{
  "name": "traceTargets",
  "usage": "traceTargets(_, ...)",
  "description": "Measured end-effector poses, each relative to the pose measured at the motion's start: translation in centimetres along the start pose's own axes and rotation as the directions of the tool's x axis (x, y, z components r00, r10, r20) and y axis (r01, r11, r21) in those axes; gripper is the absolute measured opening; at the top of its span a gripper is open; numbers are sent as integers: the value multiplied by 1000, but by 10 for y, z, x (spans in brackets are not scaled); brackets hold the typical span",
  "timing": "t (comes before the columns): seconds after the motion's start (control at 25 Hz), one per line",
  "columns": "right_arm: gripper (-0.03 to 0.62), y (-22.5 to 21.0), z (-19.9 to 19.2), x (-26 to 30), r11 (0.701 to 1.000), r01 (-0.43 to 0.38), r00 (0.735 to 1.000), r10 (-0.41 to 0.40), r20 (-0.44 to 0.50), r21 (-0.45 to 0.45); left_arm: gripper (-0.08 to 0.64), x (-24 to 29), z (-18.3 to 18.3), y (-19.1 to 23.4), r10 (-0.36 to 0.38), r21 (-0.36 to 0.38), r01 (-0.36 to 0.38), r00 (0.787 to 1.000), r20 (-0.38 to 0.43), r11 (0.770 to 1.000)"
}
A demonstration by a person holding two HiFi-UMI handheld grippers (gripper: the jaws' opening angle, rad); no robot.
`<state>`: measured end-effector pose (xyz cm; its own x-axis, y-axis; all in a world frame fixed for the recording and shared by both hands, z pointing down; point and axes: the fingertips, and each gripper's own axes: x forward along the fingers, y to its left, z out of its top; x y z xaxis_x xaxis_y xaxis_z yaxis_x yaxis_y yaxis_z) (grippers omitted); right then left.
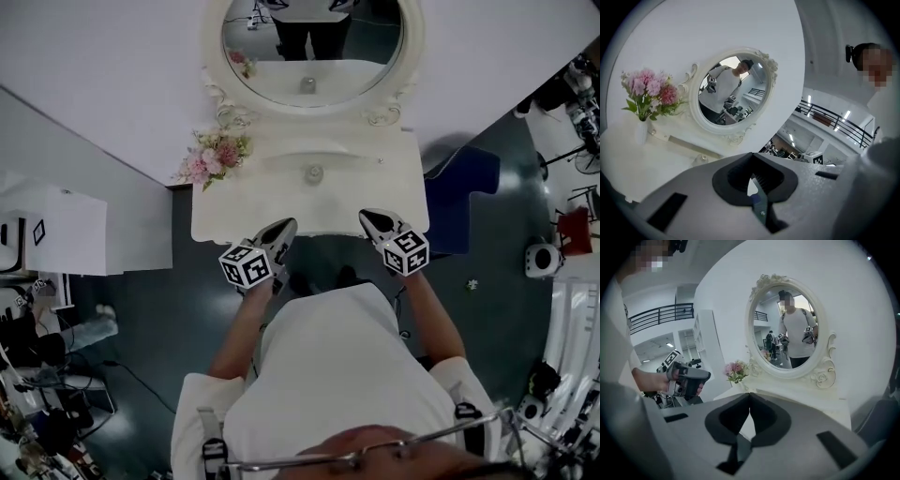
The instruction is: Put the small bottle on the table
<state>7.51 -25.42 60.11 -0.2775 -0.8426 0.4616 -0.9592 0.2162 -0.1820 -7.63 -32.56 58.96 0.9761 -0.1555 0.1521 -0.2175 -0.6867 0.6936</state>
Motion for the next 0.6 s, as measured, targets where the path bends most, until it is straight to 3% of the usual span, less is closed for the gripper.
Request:
traceTargets(0.4, 6, -15, 25, -19, 995, -11, 999, 16, 51, -99, 3, 1, 11, -20, 55, 108, -57, 998, 24, 993)
traceTargets(0.6, 6, -28, 31, -29, 996, -7, 996, 14, 85, -88, 3, -2, 18, -28, 92, 154, -103, 993, 77, 983)
